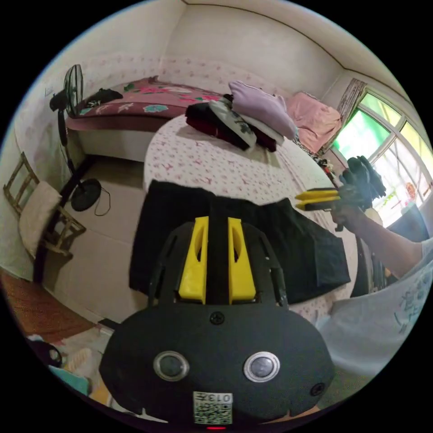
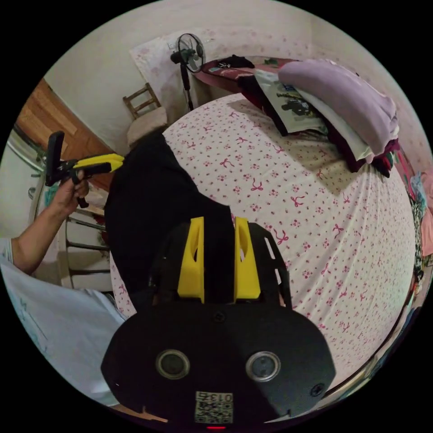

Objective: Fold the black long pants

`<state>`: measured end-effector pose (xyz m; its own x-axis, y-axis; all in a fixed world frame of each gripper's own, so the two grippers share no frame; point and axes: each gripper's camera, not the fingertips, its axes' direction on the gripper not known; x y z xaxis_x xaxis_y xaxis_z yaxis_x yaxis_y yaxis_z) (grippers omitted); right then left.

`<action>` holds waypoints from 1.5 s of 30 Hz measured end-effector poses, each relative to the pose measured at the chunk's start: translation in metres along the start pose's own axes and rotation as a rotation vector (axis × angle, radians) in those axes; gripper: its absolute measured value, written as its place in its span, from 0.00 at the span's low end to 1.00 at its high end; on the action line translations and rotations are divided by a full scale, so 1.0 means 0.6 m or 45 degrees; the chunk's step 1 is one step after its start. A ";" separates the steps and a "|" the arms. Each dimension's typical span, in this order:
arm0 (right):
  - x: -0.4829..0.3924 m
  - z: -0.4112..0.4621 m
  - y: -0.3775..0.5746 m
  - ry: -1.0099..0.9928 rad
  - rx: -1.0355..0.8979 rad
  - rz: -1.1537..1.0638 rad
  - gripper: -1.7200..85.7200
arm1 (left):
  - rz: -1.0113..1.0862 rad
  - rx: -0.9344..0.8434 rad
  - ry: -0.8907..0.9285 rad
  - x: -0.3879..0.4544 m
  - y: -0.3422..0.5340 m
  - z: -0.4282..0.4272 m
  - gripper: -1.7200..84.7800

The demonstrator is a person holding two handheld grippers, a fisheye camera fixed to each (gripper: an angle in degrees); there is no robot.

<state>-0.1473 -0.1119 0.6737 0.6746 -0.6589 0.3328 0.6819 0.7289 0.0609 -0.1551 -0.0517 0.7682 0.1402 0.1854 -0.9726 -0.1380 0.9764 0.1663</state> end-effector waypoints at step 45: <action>-0.112 0.016 -0.073 0.075 0.090 0.025 0.02 | -0.153 0.104 -0.081 -0.147 -0.063 -0.117 0.02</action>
<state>-0.2255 -0.0975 0.6579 0.7047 -0.6524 0.2787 0.6479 0.7519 0.1218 -0.2312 -0.1127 0.8361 0.2133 0.0710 -0.9744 -0.0363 0.9972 0.0648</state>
